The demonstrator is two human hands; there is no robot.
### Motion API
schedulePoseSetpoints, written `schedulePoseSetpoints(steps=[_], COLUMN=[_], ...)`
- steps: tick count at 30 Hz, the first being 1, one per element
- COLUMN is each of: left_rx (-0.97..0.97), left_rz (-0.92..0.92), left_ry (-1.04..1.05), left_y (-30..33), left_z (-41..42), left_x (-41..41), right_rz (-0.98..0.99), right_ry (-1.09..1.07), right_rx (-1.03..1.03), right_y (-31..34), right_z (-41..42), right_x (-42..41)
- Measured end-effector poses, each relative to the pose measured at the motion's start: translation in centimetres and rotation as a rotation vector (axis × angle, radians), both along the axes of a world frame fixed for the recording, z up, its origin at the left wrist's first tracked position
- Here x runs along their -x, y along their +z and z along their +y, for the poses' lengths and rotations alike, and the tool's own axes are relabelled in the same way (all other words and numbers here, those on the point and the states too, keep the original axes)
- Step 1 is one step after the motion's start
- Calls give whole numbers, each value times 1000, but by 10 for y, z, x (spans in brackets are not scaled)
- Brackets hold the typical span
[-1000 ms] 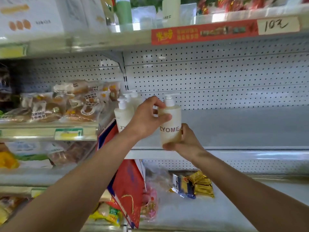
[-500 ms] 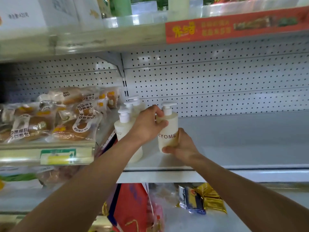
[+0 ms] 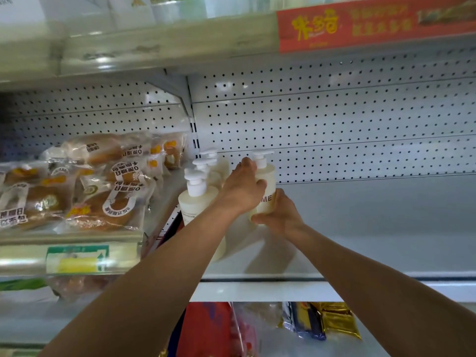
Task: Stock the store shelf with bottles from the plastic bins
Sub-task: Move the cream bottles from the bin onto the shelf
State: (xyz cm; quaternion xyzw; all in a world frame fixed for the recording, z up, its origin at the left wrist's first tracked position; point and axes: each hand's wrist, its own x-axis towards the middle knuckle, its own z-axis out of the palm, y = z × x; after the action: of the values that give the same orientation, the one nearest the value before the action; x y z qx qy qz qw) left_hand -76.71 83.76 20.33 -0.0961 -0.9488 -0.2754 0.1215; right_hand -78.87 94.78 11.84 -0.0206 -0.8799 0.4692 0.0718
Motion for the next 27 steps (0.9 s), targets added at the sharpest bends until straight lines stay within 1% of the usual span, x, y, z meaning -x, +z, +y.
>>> schedulePoseSetpoints(steps=[3,7,9,11,14,21,27], left_rx=[-90,-258,-304,-326,-351,-366,-344], left_rz=[2,0,19,51,76,72,58], left_ry=[7,31,45,64,81,113,75], left_y=[-3,-11,-15,-18,-20,-23,-20], left_z=[-1,1,5,9,12,15,15], left_x=[7,13,17,21,28,37,35], right_rz=[-4,16,18,16,15,4,-12], right_ry=[0,22,22,10,-6,-35,-13], right_rx=[28,45,59,76,38,-23,-53], right_y=[1,0,-1,-2,-2,0,2], right_z=[-1,0,-1,-2,-4,-7,-6], right_x=[7,16,22,28,35,42,42])
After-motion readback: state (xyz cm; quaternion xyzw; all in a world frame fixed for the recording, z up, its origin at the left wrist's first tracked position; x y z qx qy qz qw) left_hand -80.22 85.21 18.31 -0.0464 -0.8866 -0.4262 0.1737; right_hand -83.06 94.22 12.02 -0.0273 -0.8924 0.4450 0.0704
